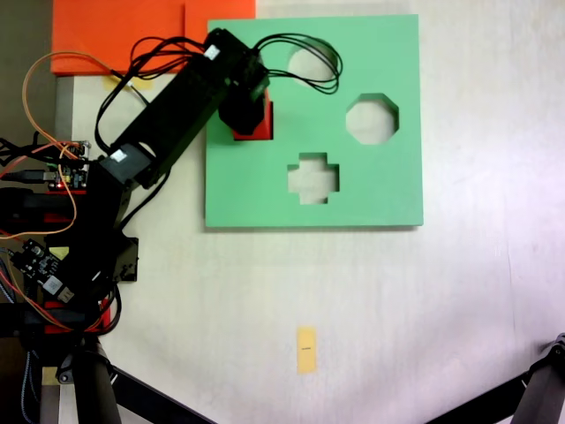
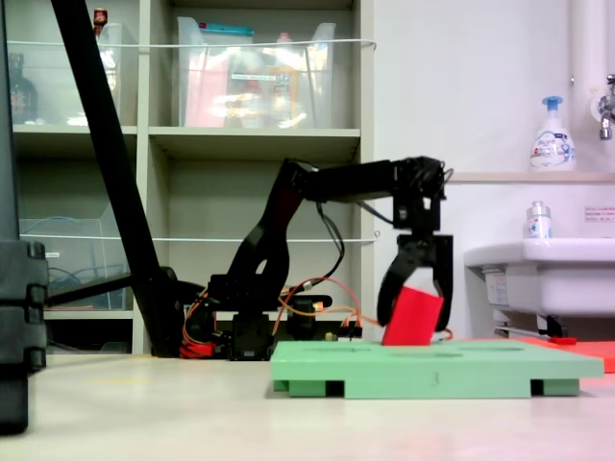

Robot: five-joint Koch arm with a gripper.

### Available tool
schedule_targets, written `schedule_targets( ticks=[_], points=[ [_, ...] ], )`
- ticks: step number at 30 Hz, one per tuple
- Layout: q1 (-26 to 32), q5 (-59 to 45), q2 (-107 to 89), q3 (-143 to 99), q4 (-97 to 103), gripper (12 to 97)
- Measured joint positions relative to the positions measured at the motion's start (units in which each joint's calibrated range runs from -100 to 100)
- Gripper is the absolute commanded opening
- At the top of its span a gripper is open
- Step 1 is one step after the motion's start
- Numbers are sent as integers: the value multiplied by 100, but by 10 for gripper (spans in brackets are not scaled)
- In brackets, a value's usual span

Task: Put the square block into the corresponding hole

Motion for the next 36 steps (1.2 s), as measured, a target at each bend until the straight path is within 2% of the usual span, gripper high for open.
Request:
schedule_targets(
  ticks=[3, 7, 8, 14, 20, 24, 29, 34, 36],
  points=[
    [-5, 10, 96, -39, 0, 653],
    [0, 15, 82, -39, 0, 817],
    [0, 15, 82, -39, 0, 824],
    [-20, 15, -219, -78, 0, 825],
    [-59, 5, -1532, 78, 0, 823],
    [-117, -366, -2052, 804, 0, 823],
    [-493, -1568, -3830, 872, 0, 803],
    [-1158, -3492, -5882, 872, 0, 714],
    [-1460, -4156, -6553, 872, -10, 638]
  ],
)
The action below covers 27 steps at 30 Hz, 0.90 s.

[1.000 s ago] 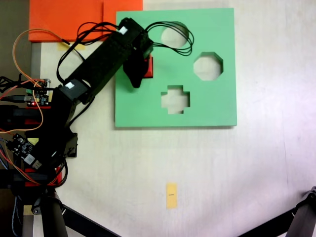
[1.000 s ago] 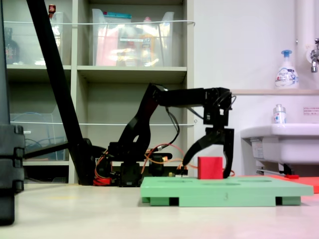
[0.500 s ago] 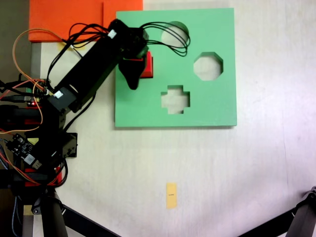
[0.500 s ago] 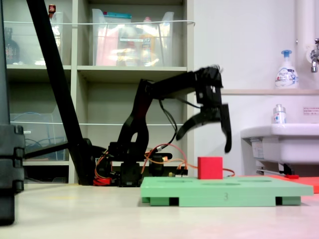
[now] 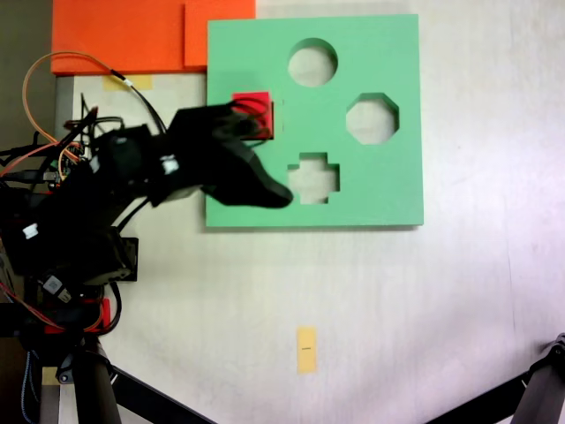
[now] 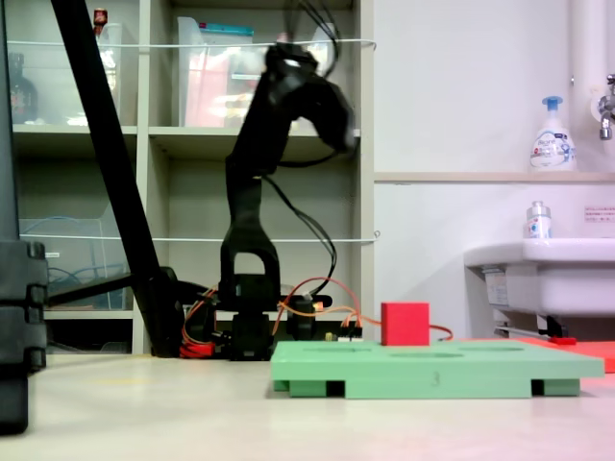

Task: Put the square block into the corresponding hole

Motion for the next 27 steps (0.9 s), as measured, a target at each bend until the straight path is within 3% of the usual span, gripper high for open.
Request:
schedule_targets(
  ticks=[3, 9, 11, 16, 23, 27],
  points=[
    [-586, -503, -657, 10, 0, 523],
    [-1563, -1700, -1218, 10, 0, 511],
    [-1612, -1934, -1245, -88, 39, 511],
    [-1612, -1988, -2052, -3146, 1057, 525],
    [-1363, -2159, -4241, -8535, 5218, 509],
    [-1089, -2535, -4473, -11524, 8076, 489]
  ],
)
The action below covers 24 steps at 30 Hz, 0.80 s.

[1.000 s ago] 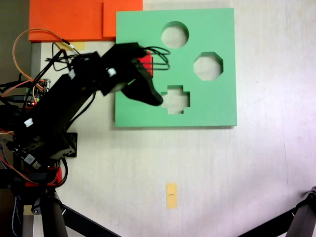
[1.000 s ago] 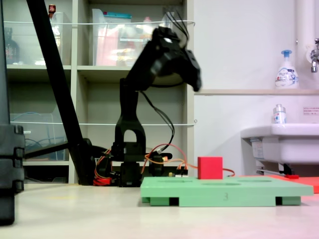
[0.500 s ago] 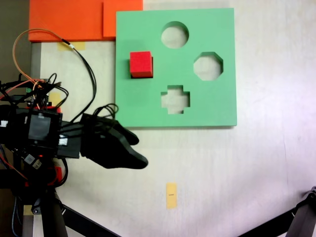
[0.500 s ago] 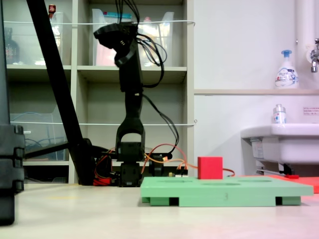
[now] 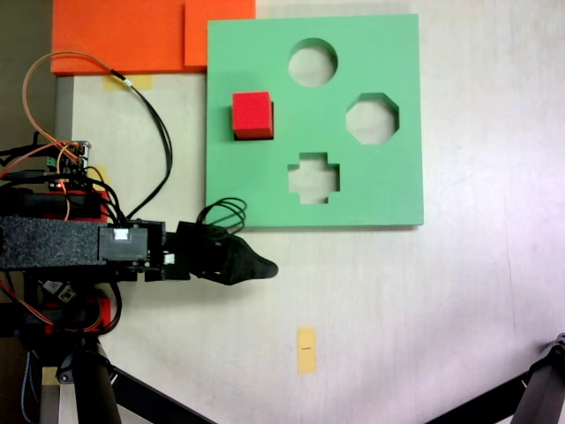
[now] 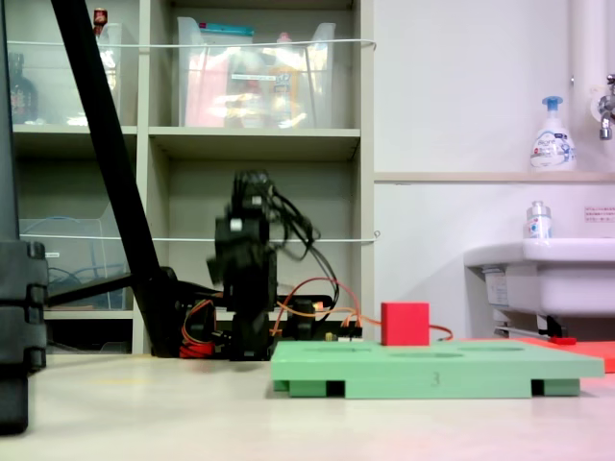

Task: Put the square block into the corresponding hole

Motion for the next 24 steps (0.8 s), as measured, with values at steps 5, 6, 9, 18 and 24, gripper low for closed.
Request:
schedule_targets(
  ticks=[5, 6, 9, 18, 24],
  points=[
    [44, -117, -41, -1734, 1821, 483],
    [49, -137, -55, -1940, 2017, 483],
    [54, -259, -55, -2528, 2447, 481],
    [63, -415, -68, -2538, 2369, 466],
    [68, -430, -68, -2538, 2359, 494]
  ],
)
